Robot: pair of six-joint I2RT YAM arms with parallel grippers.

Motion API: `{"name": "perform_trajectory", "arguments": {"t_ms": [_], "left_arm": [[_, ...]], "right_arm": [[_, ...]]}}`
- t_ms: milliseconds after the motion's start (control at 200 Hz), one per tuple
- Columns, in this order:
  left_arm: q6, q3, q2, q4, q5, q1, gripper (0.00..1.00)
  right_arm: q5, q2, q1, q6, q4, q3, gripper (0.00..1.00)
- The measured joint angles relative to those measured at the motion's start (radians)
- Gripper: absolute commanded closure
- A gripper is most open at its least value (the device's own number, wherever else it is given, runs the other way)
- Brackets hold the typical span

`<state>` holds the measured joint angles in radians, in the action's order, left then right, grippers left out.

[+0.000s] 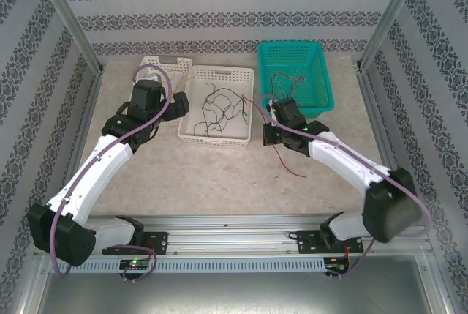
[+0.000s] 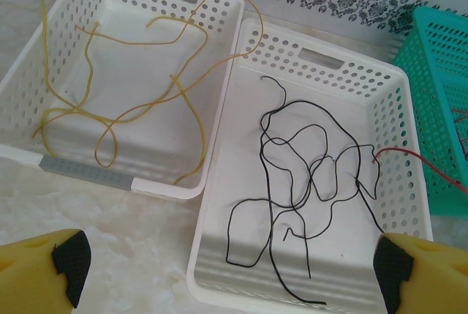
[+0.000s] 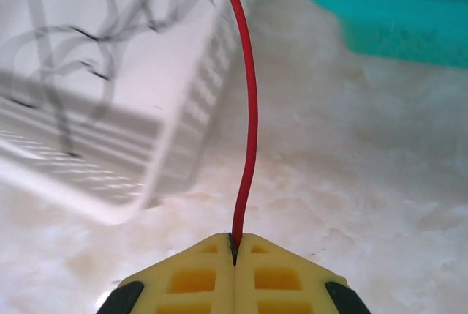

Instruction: Untangle the cables

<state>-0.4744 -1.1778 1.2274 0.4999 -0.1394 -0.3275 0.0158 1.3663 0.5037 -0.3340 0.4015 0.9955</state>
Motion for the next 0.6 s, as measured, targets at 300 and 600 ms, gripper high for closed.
{"name": "perform_trajectory", "arguments": {"t_ms": [300, 600], "left_arm": [[0.000, 0.000, 0.000, 0.000, 0.004, 0.000, 0.00], [-0.008, 0.000, 0.023, -0.016, 0.086, 0.000, 0.00]], "right_arm": [[-0.076, -0.195, 0.002, 0.008, 0.196, 0.199, 1.00], [-0.147, -0.163, -0.194, 0.087, 0.396, 0.425, 1.00]]}}
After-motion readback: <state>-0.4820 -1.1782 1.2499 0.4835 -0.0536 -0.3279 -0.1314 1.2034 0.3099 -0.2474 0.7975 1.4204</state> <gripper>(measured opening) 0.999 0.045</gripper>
